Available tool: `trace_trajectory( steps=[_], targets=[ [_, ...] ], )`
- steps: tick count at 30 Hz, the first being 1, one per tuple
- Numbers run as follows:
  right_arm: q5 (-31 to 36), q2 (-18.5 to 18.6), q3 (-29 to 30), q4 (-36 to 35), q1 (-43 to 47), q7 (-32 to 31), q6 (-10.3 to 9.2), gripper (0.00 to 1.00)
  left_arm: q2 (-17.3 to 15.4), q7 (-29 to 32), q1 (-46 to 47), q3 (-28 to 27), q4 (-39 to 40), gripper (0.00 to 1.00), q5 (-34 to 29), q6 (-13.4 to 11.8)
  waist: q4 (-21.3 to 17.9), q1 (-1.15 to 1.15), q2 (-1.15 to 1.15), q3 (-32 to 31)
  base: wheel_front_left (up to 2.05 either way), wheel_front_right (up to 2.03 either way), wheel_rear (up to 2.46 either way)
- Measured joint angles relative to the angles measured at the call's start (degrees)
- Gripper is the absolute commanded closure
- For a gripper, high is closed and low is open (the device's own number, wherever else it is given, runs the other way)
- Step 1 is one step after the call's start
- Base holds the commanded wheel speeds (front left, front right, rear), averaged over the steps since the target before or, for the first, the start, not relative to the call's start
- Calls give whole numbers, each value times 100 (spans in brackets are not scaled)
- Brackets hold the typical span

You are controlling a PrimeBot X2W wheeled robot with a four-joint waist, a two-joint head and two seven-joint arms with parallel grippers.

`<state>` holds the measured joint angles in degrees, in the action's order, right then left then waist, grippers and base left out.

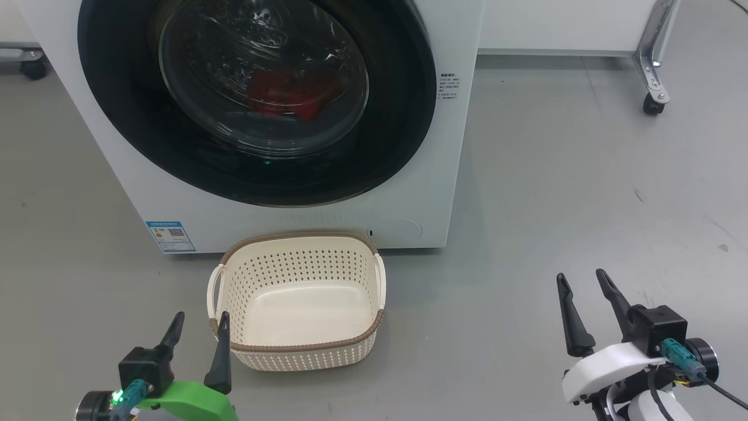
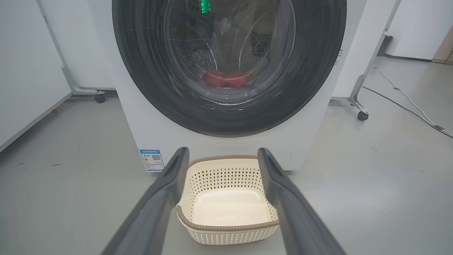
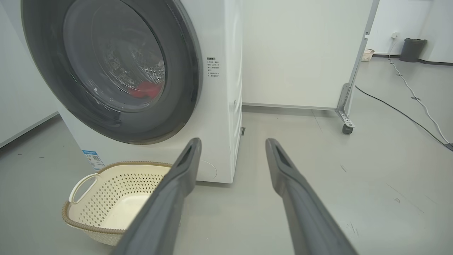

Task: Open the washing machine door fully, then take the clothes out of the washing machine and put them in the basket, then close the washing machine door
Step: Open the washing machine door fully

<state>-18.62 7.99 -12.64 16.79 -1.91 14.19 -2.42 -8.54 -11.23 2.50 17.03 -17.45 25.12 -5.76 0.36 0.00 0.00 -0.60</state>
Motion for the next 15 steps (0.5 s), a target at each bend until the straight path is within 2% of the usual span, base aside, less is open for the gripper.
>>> trace_trajectory(
  steps=[1, 10, 15],
  targets=[
    [18, -3, 13, -1, 0, 0, 0, 100, 1, 0, 1, 0, -3, 0, 0, 0, 3, 0, 0, 1, 0, 0, 0],
    [-36, -70, 120, 24, -1, 0, 118, 100, 4, 0, 4, 10, -24, 0, -32, -1, 22, 0, 0, 25, 0, 0, 0],
    [-646, -304, 488, -10, -4, 0, 202, 100, 5, 0, 27, 74, -10, 0, -160, -2, 42, 0, 0, 62, 0, 0, 0]
  ],
)
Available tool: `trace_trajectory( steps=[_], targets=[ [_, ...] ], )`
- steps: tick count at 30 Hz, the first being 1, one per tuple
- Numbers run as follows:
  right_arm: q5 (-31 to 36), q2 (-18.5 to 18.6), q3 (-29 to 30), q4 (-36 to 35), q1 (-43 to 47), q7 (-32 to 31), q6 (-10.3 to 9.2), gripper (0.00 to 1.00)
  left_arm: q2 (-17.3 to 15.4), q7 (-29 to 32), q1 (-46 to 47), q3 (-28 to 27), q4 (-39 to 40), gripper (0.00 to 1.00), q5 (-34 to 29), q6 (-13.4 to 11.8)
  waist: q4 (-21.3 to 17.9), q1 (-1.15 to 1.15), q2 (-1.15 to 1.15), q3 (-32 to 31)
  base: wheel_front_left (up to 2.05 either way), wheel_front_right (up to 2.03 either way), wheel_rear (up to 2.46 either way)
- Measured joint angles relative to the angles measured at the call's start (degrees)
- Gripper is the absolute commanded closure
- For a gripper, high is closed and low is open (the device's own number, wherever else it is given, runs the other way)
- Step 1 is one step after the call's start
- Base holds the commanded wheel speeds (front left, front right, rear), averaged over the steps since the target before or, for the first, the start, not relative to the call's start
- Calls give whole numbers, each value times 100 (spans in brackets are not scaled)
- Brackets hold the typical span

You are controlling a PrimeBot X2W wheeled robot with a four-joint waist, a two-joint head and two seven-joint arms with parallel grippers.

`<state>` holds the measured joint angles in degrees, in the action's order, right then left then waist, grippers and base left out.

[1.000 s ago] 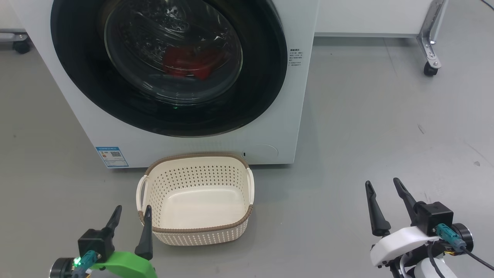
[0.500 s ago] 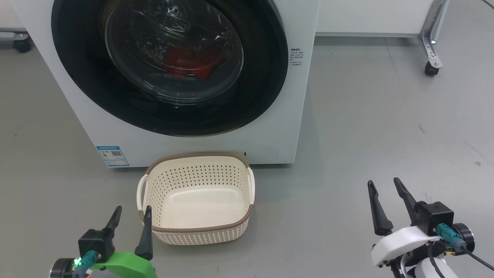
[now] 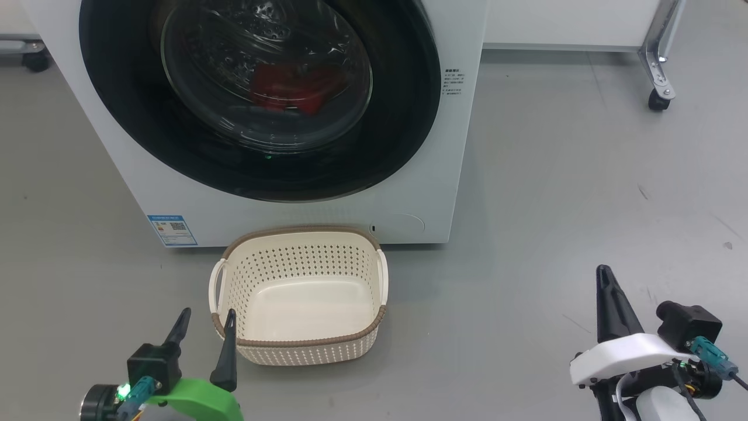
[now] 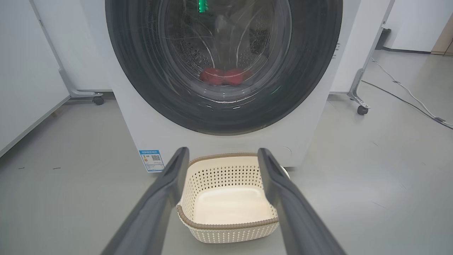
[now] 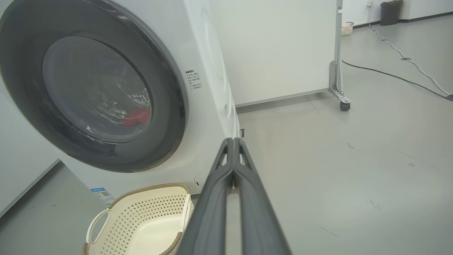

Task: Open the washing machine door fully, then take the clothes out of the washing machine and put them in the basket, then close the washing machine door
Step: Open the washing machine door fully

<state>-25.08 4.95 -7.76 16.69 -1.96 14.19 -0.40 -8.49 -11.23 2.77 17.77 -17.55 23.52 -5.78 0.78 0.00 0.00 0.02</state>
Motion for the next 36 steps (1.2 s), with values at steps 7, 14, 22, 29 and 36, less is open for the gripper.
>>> trace_trajectory(
  steps=[7, 14, 22, 29, 36],
  targets=[
    [-1512, -275, 568, -26, -142, -1, 356, 100, 27, -1, 144, 14, 123, 0, 0, -16, 44, 0, 0, 186, 0, 0, 0],
    [-3047, -290, 1081, -13, -541, -339, 523, 100, 65, -3, 275, 79, 236, 0, -26, -16, 117, 0, 0, 443, 0, 0, 0],
    [-4830, -277, 1652, 63, -1265, -1015, 561, 100, 133, -27, 513, 119, 392, 0, -60, -16, 239, 0, 0, 825, 0, 0, 0],
    [-5834, -256, 1934, 153, -2013, -1666, 465, 100, 137, -24, 797, 220, 534, 0, -170, -12, 356, 0, 0, 1214, 0, 0, 0],
    [-6201, -224, 1975, 227, -2812, -2218, 253, 100, 131, -9, 1075, 271, 664, 0, -196, 32, 471, 0, 0, 1644, 0, 0, 0]
  ],
)
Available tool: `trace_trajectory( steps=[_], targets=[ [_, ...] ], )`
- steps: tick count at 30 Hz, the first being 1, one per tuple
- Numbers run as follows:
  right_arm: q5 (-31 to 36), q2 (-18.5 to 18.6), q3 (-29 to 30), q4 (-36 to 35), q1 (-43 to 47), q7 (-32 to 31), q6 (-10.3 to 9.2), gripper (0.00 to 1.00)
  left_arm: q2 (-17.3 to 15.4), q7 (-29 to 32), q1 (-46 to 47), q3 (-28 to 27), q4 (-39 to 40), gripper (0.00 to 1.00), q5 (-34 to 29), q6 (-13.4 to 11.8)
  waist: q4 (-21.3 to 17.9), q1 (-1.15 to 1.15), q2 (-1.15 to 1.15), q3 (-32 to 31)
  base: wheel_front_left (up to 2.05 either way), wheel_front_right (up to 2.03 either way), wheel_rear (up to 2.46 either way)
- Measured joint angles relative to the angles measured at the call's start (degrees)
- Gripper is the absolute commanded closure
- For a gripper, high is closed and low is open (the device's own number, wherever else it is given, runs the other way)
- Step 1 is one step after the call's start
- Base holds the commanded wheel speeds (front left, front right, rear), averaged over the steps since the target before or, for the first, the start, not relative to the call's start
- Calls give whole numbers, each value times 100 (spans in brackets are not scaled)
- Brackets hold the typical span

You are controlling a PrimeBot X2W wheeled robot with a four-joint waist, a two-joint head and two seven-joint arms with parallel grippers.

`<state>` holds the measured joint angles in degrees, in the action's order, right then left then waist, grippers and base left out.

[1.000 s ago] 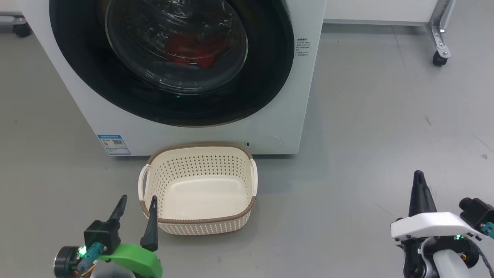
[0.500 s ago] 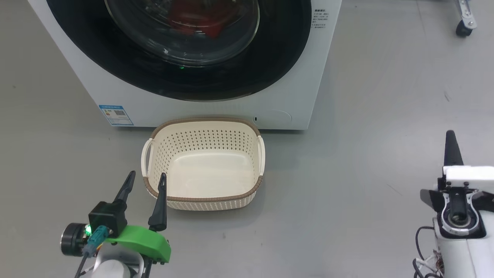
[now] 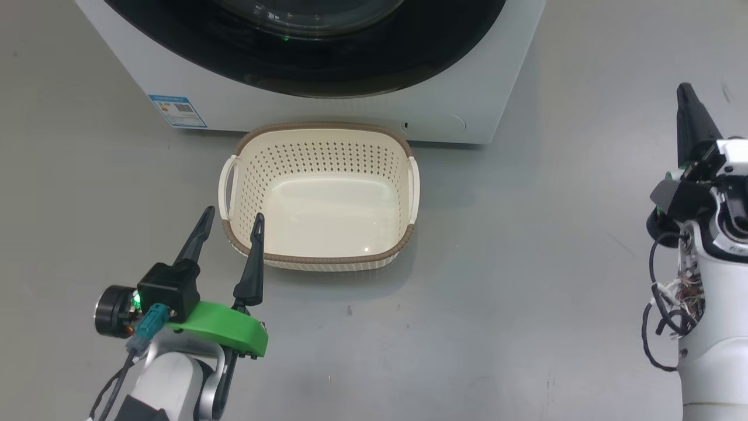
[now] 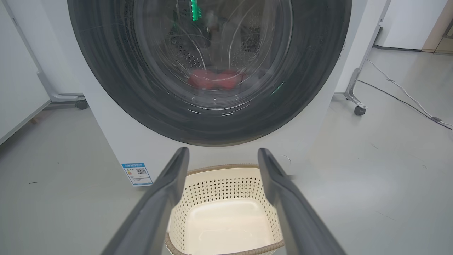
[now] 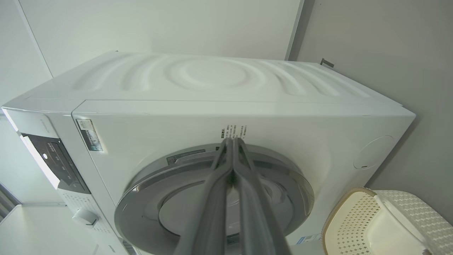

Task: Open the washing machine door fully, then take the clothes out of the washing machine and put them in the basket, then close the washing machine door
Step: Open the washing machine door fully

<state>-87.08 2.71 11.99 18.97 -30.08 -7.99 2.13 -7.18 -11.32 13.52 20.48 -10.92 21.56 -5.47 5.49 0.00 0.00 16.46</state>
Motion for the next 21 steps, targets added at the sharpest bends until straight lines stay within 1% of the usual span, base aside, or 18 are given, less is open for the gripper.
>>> trace_trajectory(
  steps=[6, 10, 16, 20, 21],
  targets=[
    [-147, 289, -59, 105, -699, -453, -182, 100, 12, 0, 225, 4, 55, 0, -5, 31, 97, 0, 0, 354, 0, 0, 0],
    [-214, 396, -189, 196, -1176, -751, -288, 100, 32, 0, 339, 19, 66, 0, -8, 76, 161, 0, 0, 562, 0, 0, 0],
    [-207, 626, -393, 338, -1742, -1094, -480, 100, 109, -10, 510, 99, 82, 0, -48, 109, 285, 0, 0, 799, 0, 0, 0],
    [-158, 723, -523, 439, -2069, -1271, -541, 100, 148, -12, 586, 165, 98, 0, -48, 169, 393, 0, 0, 914, 0, 0, 0],
    [-152, 753, -552, 464, -2159, -1308, -581, 100, 163, -29, 604, 177, 110, 0, -48, 174, 420, 0, 0, 942, 0, 0, 0]
  ],
)
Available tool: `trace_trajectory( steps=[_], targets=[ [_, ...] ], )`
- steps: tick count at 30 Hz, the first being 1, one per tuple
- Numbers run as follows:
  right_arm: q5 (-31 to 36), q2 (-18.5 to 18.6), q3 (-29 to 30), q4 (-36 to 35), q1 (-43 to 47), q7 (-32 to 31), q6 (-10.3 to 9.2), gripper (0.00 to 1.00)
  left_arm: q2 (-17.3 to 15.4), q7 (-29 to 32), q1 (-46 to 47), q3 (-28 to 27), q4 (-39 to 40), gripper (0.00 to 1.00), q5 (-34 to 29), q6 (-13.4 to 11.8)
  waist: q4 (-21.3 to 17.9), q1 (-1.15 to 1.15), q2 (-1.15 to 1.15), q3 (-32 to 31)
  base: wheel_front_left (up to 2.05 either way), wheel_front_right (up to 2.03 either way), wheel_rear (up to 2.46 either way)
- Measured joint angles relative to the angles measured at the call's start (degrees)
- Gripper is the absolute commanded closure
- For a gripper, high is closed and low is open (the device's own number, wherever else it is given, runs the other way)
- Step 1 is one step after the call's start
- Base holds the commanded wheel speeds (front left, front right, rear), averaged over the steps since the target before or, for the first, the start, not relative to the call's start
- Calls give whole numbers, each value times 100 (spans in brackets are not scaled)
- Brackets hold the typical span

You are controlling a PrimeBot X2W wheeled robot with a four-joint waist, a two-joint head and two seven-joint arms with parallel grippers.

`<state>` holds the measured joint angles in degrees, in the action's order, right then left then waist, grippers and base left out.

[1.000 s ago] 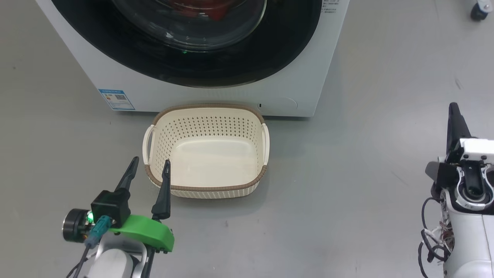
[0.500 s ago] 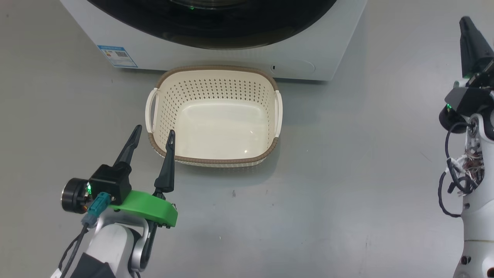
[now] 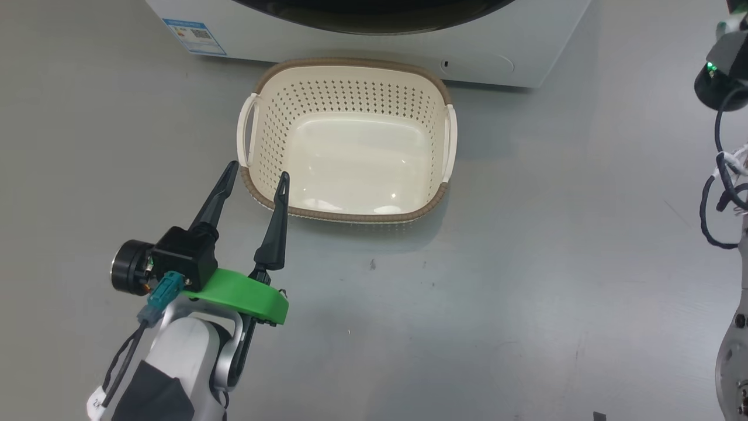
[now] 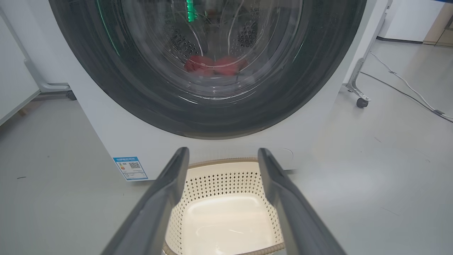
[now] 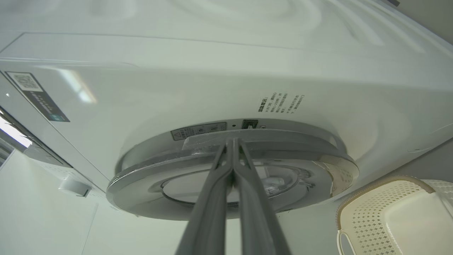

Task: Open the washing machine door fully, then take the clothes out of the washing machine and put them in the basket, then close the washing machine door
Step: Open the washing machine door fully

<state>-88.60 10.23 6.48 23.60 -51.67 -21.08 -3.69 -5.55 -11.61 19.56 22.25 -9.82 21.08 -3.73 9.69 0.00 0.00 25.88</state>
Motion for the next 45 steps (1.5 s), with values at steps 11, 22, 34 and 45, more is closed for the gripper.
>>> trace_trajectory(
  steps=[11, 22, 34, 45],
  targets=[
    [96, 247, -114, 242, -878, -235, -152, 100, 124, -65, 235, 108, 130, 0, 0, 52, 305, 0, 0, 313, 0, 0, 0],
    [163, 345, -237, 645, -1403, -333, -202, 100, 196, -134, 336, 201, 80, 0, 0, 103, 623, 0, 0, 519, 0, 0, 0],
    [260, 434, -349, 1020, -1843, -390, -249, 100, 267, -179, 458, 256, 34, 0, 0, 108, 851, 0, 0, 667, 0, 0, 0],
    [193, 493, -347, 1287, -1981, -645, -226, 100, 279, -215, 462, 260, -63, 0, 0, 109, 896, 0, 0, 678, 0, 0, 0]
  ],
)
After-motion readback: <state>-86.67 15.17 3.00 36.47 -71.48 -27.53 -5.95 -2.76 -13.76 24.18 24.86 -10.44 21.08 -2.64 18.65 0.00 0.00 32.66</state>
